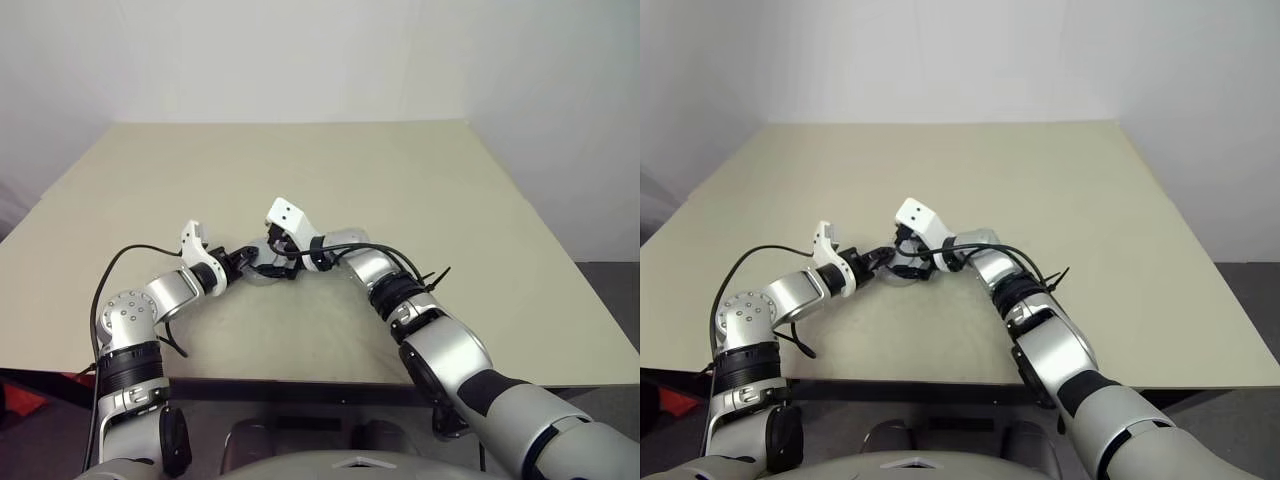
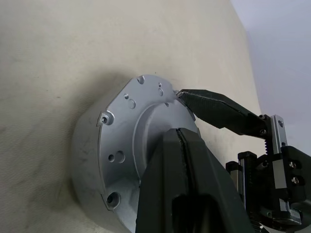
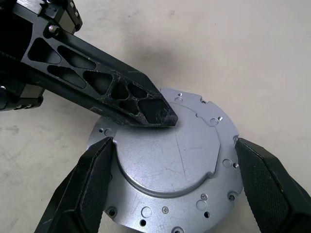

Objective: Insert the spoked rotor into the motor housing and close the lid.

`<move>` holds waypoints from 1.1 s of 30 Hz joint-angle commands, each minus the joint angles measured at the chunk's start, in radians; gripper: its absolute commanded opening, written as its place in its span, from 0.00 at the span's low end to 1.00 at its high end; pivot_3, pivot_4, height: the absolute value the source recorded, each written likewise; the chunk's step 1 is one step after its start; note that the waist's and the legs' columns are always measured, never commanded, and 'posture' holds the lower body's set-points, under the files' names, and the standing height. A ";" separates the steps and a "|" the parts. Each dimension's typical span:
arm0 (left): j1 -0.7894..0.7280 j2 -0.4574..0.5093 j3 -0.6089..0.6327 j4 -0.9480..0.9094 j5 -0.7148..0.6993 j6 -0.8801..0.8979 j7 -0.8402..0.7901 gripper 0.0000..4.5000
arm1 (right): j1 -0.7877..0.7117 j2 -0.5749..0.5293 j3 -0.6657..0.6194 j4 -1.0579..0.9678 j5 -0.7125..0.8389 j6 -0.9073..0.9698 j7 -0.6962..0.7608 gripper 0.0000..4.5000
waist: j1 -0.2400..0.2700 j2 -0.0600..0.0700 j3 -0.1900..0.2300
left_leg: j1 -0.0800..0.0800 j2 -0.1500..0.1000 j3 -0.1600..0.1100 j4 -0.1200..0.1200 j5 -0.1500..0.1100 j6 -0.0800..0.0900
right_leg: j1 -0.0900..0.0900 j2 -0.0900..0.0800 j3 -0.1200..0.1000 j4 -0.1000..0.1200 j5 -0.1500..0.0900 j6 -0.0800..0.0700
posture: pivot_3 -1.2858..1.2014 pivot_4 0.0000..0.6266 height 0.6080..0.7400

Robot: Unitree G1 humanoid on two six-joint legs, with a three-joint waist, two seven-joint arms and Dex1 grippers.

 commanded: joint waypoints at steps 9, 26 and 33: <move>0.006 0.007 0.002 0.012 0.002 0.030 0.023 0.00 | 0.020 -0.123 -0.037 -0.173 0.057 0.152 0.160 0.99 | 0.000 -0.003 0.002 | -0.009 0.001 0.000 0.000 0.000 0.000 | -0.009 0.001 0.000 -0.001 0.001 -0.001 | 0.52 0.00 1.00; -0.007 0.045 0.032 0.036 -0.017 0.033 0.011 0.00 | -0.134 -0.134 -0.338 -0.044 0.285 0.757 0.016 0.99 | -0.002 -0.005 0.006 | -0.012 0.002 0.000 0.001 0.001 -0.002 | -0.011 0.001 -0.001 0.001 0.003 -0.007 | 0.52 0.00 1.00; -0.010 0.064 0.044 0.046 -0.021 0.027 0.008 0.00 | -0.120 -0.118 -0.380 -0.038 0.322 0.938 -0.072 0.99 | 0.000 -0.004 0.006 | -0.013 0.001 0.000 0.001 0.003 -0.004 | -0.012 0.001 -0.001 0.001 0.003 -0.008 | 0.52 0.00 1.00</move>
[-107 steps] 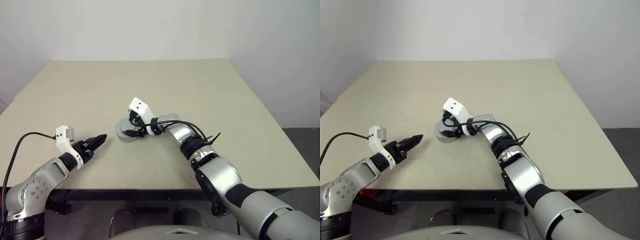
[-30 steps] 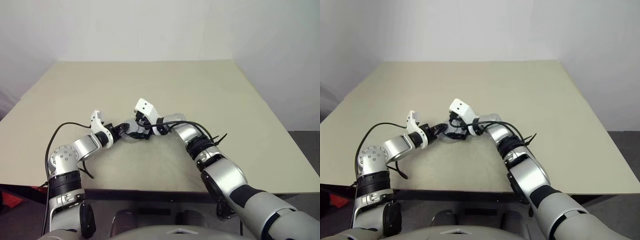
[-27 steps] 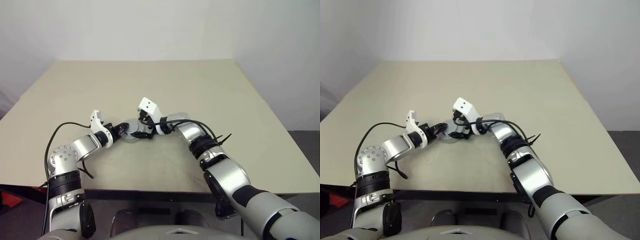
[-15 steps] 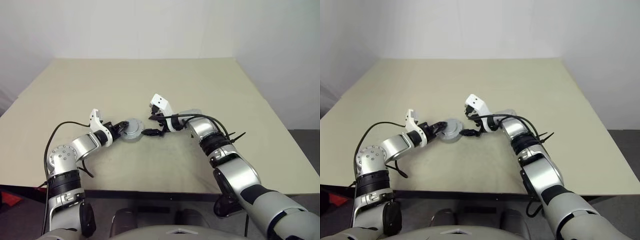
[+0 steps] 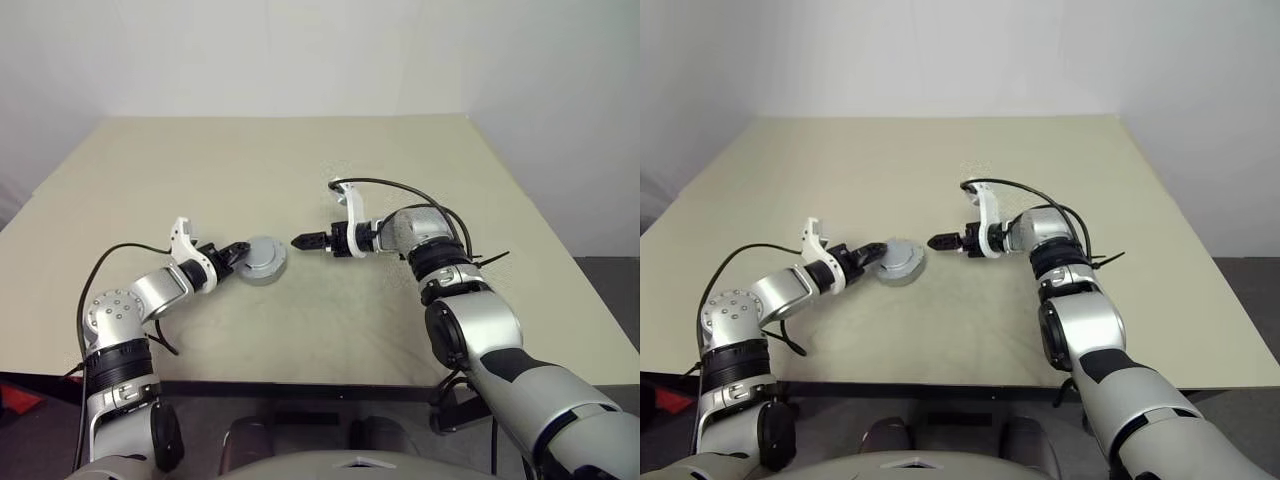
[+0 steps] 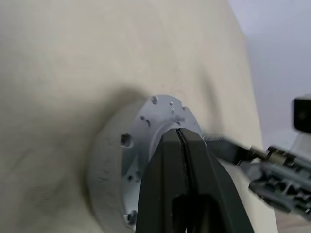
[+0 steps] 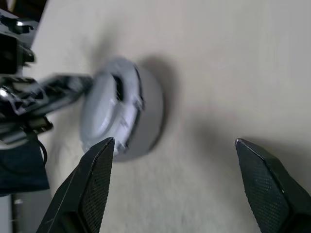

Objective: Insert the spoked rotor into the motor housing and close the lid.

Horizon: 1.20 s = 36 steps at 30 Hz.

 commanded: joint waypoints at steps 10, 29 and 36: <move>0.008 0.031 0.018 0.016 0.013 0.009 0.012 0.00 | 0.049 0.082 -0.053 -0.105 0.078 0.115 -0.117 0.99 | -0.001 -0.001 0.000 | 0.001 0.001 0.000 0.000 0.001 -0.002 | 0.000 0.001 0.000 0.001 0.000 0.000 | 0.52 0.00 1.00; 0.023 0.037 0.027 -0.002 0.011 0.007 0.015 0.00 | -0.001 0.229 -0.260 -0.031 0.190 0.055 -0.361 0.99 | 0.001 -0.001 0.000 | 0.001 0.002 0.000 0.000 0.002 -0.004 | 0.000 0.002 0.000 0.002 0.000 0.000 | 0.52 0.00 1.00; 0.030 0.041 0.031 -0.012 0.009 0.010 0.016 0.00 | -0.031 0.242 -0.285 0.034 0.209 -0.021 -0.398 0.99 | 0.002 -0.001 0.000 | 0.001 0.002 0.000 0.000 0.004 -0.006 | 0.000 0.002 0.000 0.003 0.000 0.000 | 0.52 0.00 1.00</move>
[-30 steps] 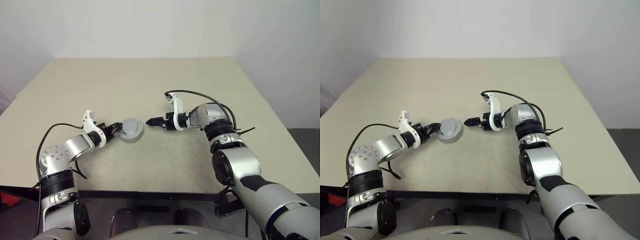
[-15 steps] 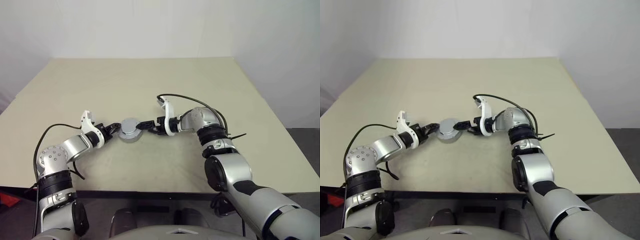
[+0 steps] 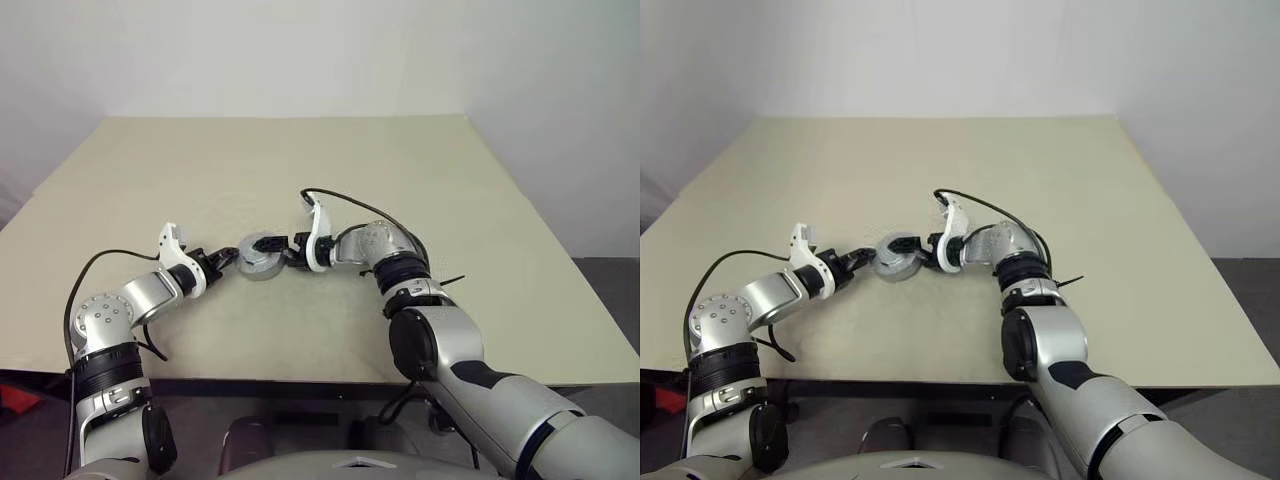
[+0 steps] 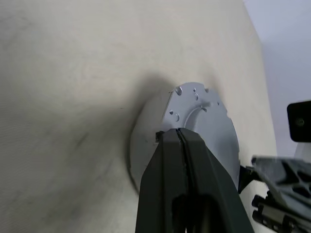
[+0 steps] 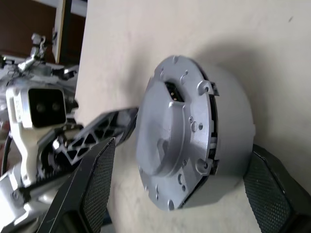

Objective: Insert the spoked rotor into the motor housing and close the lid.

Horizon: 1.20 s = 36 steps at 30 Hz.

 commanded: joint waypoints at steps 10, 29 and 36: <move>0.002 0.017 0.000 -0.021 0.009 0.005 0.007 0.00 | -0.069 0.005 -0.044 0.018 0.076 -0.004 0.017 0.99 | 0.000 -0.001 0.000 | -0.002 0.000 0.000 0.000 0.000 0.000 | 0.000 0.000 0.000 -0.001 0.000 0.000 | 0.52 0.00 1.00; -0.004 0.022 -0.002 -0.013 0.027 -0.005 -0.004 0.00 | -0.069 0.011 -0.023 0.010 0.077 -0.005 0.021 0.44 | 0.001 -0.002 0.001 | -0.003 0.000 -0.001 0.000 0.000 0.000 | -0.001 0.000 -0.001 0.000 0.000 -0.001 | 0.52 0.00 1.00; -0.005 0.021 -0.005 -0.013 0.034 -0.009 -0.009 0.00 | -0.072 0.010 -0.059 0.037 0.087 -0.028 -0.020 0.44 | 0.001 -0.002 0.001 | -0.003 0.000 -0.001 0.001 0.000 0.000 | -0.001 0.000 -0.001 0.000 0.000 -0.001 | 0.52 0.00 1.00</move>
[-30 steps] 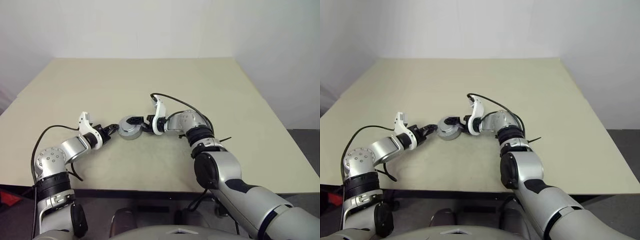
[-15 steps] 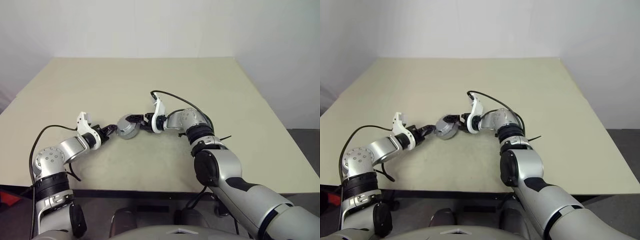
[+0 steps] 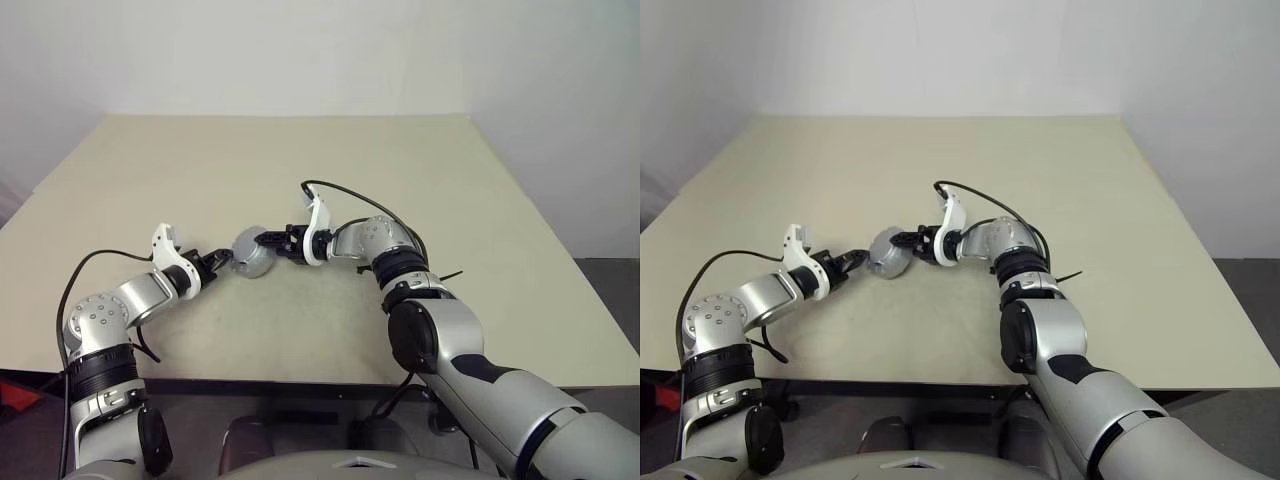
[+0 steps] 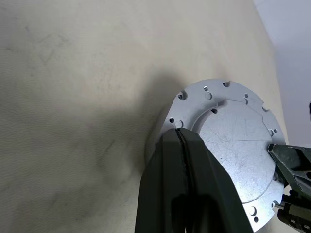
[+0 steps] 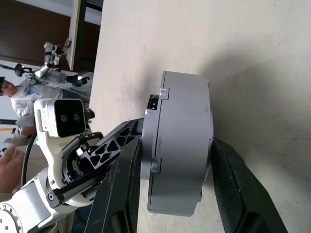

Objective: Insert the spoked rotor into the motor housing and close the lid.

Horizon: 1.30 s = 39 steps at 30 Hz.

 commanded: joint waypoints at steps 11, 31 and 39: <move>-0.012 0.003 0.005 -0.038 0.001 -0.050 -0.062 0.00 | -0.065 0.000 -0.100 0.058 0.082 -0.042 -0.098 0.44 | 0.000 0.000 0.000 | 0.000 0.000 0.000 0.001 0.000 0.000 | 0.000 0.000 0.000 0.001 0.000 0.000 | 0.52 0.00 1.00; 0.035 -0.013 0.040 -0.119 -0.116 -0.148 -0.103 0.00 | -0.177 0.006 -0.310 0.114 0.280 -0.069 -0.197 0.44 | 0.000 -0.003 0.000 | -0.012 0.001 -0.001 0.004 0.000 0.000 | -0.012 0.001 0.000 0.003 0.001 0.000 | 0.52 0.00 1.00; 0.041 -0.059 0.087 -0.135 -0.219 -0.201 -0.059 0.00 | -0.193 0.001 -0.336 0.098 0.334 -0.061 -0.207 0.44 | 0.002 -0.004 0.001 | -0.017 0.002 -0.001 0.009 -0.001 0.002 | -0.013 0.001 0.000 0.004 0.001 0.001 | 0.52 0.00 1.00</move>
